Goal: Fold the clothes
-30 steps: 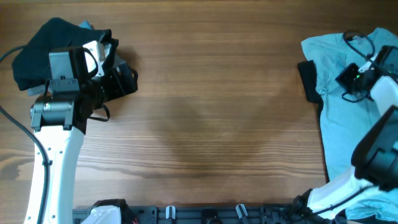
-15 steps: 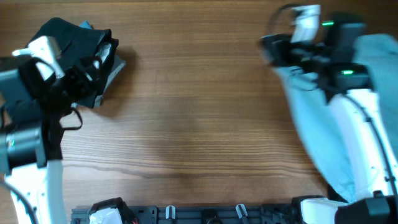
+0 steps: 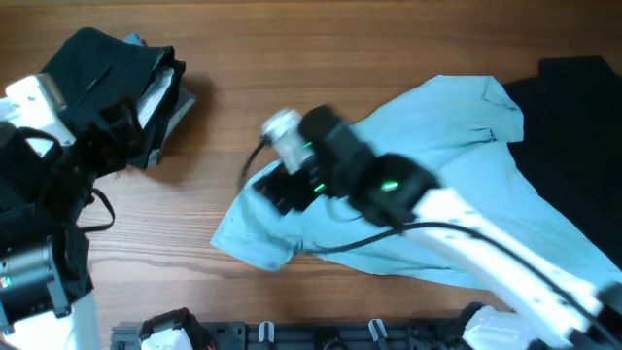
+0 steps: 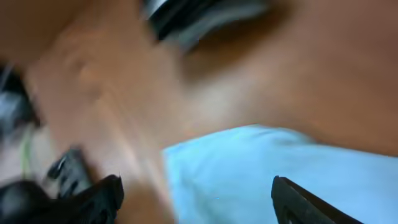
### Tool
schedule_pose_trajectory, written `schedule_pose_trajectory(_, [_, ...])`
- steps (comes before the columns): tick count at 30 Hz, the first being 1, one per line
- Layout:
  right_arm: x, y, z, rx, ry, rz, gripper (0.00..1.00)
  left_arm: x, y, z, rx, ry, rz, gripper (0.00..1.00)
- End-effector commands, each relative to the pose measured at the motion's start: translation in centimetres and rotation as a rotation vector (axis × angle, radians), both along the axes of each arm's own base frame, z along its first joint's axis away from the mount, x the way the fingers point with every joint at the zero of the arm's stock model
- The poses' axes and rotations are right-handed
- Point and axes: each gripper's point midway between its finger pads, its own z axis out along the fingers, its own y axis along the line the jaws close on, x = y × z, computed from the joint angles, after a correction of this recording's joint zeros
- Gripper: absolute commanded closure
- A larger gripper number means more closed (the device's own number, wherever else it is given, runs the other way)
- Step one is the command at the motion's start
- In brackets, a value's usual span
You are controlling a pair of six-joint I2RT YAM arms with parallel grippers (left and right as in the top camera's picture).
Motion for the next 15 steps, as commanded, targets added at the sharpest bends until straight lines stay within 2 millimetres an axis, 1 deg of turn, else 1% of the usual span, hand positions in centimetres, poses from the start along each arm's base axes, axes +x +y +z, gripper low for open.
schedule_pose_trajectory(1, [4.6,-8.4,6.5,0.077,-0.122,-0.31,0.17,2.1,-3.5,-1.4,0.003,0.046,-0.192,0.01])
schedule_pose_trajectory(3, [5.9,-12.9,7.8,0.112,-0.107,-0.462,0.16,3.7,-6.4,-3.6,0.032,0.109,-0.332,0.05])
schedule_pose_trajectory(4, [6.2,-14.6,7.9,0.12,-0.092,-0.52,0.17,4.3,-7.7,-4.7,0.044,0.139,-0.384,0.05])
schedule_pose_trajectory(6, [6.5,-17.0,7.7,0.12,-0.06,-0.596,0.16,5.3,-10.3,-7.2,0.072,0.205,-0.489,0.06])
schedule_pose_trajectory(7, [6.6,-18.1,7.2,0.111,-0.037,-0.621,0.16,5.7,-11.5,-8.6,0.079,0.241,-0.535,0.06])
schedule_pose_trajectory(8, [6.6,-18.9,6.7,0.094,-0.017,-0.645,0.16,6.2,-12.9,-10.1,0.089,0.279,-0.587,0.05])
schedule_pose_trajectory(9, [6.6,-19.7,6.0,0.075,0.009,-0.667,0.17,6.5,-13.8,-11.1,0.093,0.301,-0.614,0.05])
schedule_pose_trajectory(11, [6.5,-20.9,4.8,0.047,0.059,-0.709,0.17,7.4,-15.9,-13.9,0.107,0.357,-0.683,0.08])
schedule_pose_trajectory(13, [6.6,-21.8,3.6,0.027,0.109,-0.748,0.16,8.2,-17.8,-16.7,0.107,0.41,-0.729,0.08])
schedule_pose_trajectory(15, [6.6,-22.5,2.2,0.002,0.17,-0.782,0.16,8.7,-19.4,-19.1,0.107,0.454,-0.765,0.1])
